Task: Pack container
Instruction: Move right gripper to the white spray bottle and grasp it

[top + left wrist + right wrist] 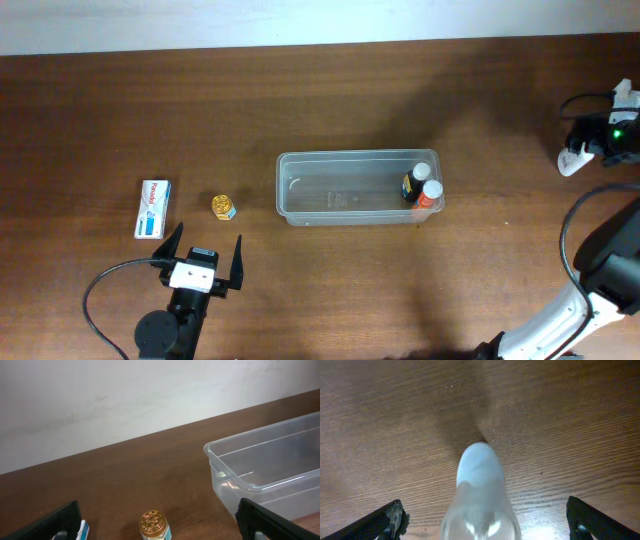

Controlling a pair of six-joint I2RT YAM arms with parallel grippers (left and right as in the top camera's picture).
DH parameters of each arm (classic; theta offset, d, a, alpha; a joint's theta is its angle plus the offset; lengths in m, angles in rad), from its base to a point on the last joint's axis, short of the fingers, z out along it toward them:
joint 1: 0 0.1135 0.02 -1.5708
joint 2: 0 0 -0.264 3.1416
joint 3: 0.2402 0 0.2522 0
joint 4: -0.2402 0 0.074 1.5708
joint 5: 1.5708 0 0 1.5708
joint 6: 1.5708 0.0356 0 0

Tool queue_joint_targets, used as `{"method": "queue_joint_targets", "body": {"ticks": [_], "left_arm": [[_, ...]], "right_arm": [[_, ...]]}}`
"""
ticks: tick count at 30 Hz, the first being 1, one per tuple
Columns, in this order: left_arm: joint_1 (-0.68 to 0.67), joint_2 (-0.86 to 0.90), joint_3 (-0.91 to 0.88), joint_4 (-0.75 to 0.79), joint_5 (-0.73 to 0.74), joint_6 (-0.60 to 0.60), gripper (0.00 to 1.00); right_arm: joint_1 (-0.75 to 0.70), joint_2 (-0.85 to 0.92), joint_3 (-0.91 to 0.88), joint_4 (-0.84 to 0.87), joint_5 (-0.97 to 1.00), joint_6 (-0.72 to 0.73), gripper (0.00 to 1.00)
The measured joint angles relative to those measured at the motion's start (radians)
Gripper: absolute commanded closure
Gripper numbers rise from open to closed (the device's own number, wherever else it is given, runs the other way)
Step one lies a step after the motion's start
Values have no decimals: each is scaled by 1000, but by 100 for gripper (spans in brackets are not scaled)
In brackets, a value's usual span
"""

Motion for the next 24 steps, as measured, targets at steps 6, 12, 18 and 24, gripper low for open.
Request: {"method": "queue_joint_targets", "body": {"ticks": [6, 12, 18, 24], "left_arm": [[0, 0, 0, 0, 0, 0, 1], [0, 0, 0, 0, 0, 0, 1], [0, 0, 0, 0, 0, 0, 1], [0, 0, 0, 0, 0, 0, 1]], "right_arm": [[0, 42, 0, 9, -6, -10, 17], [0, 44, 0, 24, -7, -17, 28], [0, 44, 0, 41, -10, -18, 34], [0, 44, 0, 58, -25, -18, 45]]}}
